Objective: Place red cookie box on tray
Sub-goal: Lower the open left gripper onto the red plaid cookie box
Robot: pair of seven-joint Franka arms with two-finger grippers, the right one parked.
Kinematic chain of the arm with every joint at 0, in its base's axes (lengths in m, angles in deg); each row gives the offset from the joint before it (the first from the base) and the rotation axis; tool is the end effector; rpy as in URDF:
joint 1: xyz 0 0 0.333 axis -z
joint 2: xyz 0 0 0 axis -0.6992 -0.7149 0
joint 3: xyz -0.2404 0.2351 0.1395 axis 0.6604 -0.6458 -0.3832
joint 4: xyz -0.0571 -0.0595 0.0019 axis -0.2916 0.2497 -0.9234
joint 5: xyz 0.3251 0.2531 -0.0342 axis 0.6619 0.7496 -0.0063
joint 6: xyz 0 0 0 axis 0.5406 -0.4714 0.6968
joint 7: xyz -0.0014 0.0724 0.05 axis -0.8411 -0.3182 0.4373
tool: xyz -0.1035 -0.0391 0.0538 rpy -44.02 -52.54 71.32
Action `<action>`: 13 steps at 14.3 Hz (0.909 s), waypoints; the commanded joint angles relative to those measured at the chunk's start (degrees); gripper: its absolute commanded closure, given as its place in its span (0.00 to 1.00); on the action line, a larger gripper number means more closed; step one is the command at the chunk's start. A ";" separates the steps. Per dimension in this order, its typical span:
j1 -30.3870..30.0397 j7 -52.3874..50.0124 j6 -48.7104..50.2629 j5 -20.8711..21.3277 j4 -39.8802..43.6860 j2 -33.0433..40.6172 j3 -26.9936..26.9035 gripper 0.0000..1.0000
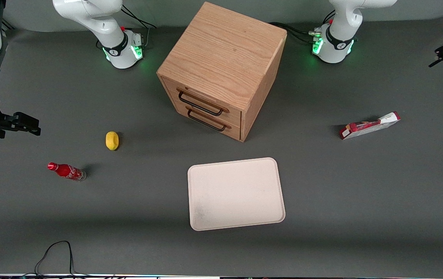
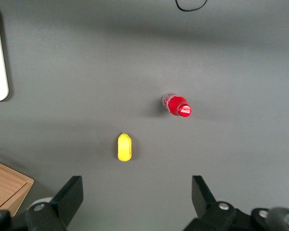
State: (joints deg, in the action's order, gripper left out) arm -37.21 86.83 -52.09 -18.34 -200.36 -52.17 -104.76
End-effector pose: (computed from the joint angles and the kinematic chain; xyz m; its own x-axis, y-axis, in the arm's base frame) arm 0.4581 0.0987 0.5936 0.5499 -0.8315 -0.0786 -0.8203 -0.5554 0.1361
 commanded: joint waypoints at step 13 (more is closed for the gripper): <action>0.06 19.05 -45.83 4.22 -28.84 -13.98 -0.40 0.02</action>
State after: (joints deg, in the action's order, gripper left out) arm -36.56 101.89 -95.09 -14.80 -227.94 -65.18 -104.80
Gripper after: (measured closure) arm 0.013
